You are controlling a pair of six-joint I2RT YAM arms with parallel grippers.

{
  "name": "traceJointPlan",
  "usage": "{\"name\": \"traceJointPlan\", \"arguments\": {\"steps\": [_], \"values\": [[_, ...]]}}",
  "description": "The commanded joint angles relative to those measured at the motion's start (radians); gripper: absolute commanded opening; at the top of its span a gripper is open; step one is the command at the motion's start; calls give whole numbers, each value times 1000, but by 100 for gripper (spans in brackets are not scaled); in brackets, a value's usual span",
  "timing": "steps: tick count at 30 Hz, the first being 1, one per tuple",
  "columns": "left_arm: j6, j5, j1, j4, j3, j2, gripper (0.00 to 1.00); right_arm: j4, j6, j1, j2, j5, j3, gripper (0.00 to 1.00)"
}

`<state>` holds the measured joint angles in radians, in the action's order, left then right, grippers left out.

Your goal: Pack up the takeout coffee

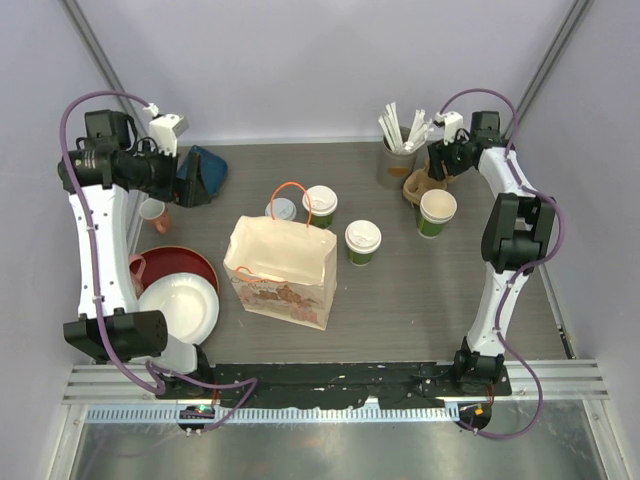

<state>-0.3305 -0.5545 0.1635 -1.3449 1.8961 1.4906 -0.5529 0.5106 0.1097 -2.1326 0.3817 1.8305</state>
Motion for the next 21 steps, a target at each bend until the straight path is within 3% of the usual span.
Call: {"name": "traceJointPlan", "arguments": {"steps": [1,8,9,12,21], "values": [[-18,16,-4,-74,40,-1,88,105,54,19,-47,129,70,68],[-10,33,-5,-68,41,0,89,136,45,21,-108,157,90,56],[-10,36,-4,-68,43,-1,88,136,45,21,-115,155,90,45],[-10,41,-4,-69,44,2,89,136,46,22,-113,164,89,31],[-10,30,-4,-62,41,22,89,171,42,22,-50,158,47,21]]}}
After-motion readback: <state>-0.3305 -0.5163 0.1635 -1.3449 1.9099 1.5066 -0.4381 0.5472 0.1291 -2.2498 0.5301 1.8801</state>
